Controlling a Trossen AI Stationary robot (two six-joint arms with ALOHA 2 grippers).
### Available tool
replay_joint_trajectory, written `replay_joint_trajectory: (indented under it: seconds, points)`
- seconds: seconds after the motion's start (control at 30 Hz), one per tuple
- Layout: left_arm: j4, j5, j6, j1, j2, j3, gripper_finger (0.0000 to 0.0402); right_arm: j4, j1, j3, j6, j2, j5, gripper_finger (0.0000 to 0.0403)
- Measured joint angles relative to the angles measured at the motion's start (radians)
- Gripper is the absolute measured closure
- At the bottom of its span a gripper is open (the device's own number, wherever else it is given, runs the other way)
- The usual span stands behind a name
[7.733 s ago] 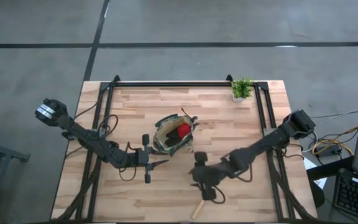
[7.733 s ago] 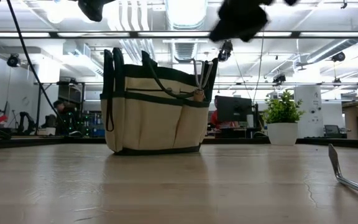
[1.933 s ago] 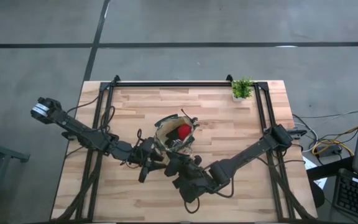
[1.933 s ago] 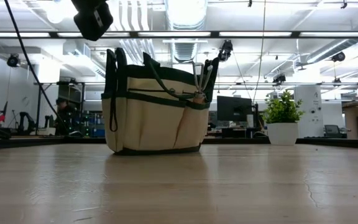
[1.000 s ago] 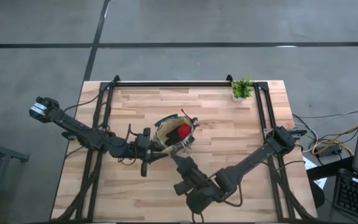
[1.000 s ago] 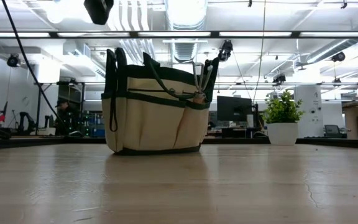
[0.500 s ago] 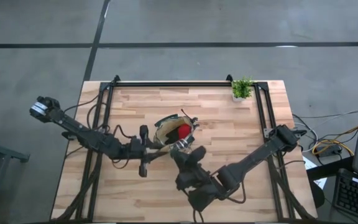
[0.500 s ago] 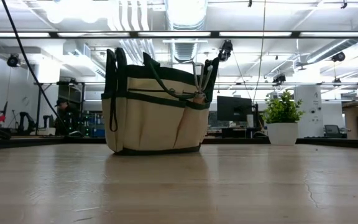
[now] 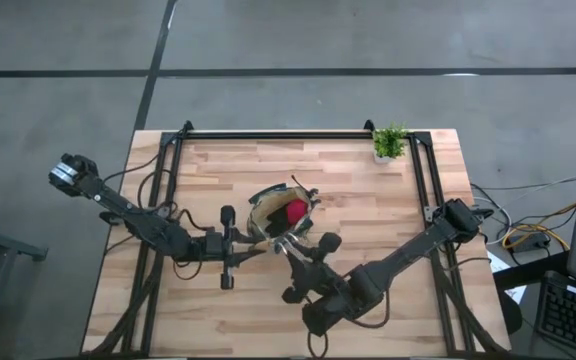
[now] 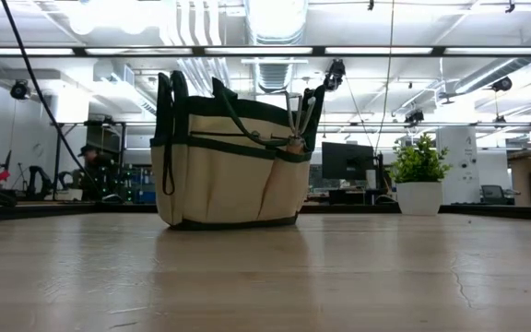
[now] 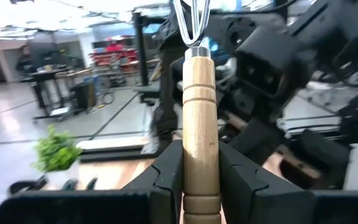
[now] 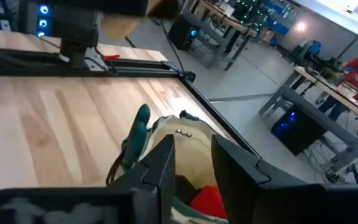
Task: Pick & Place Garden tools in Gardening bag
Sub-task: Put the brown hand rake into the brown gardening bag
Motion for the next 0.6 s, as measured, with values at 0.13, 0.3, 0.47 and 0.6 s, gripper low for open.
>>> replay_joint_trajectory:
  seconds: [0.13,0.3,0.47,0.6]
  points:
    - [0.034,-0.049,0.003,0.000,0.000,-0.026,0.0325,0.035,-0.029,-0.027,-0.053,0.000,-0.003,0.0291]
    - [0.053,-0.061,0.006,0.000,0.000,-0.043,0.0323,0.030,-0.075,-0.050,-0.115,0.000,0.002,0.0297]
    - [0.055,-0.065,0.016,-0.004,0.000,-0.046,0.0324,0.046,-0.120,-0.068,-0.071,0.000,-0.190,0.0304]
    - [0.055,-0.065,0.026,-0.014,0.000,-0.046,0.0324,0.143,-0.124,-0.070,-0.102,0.000,-0.429,0.0293]
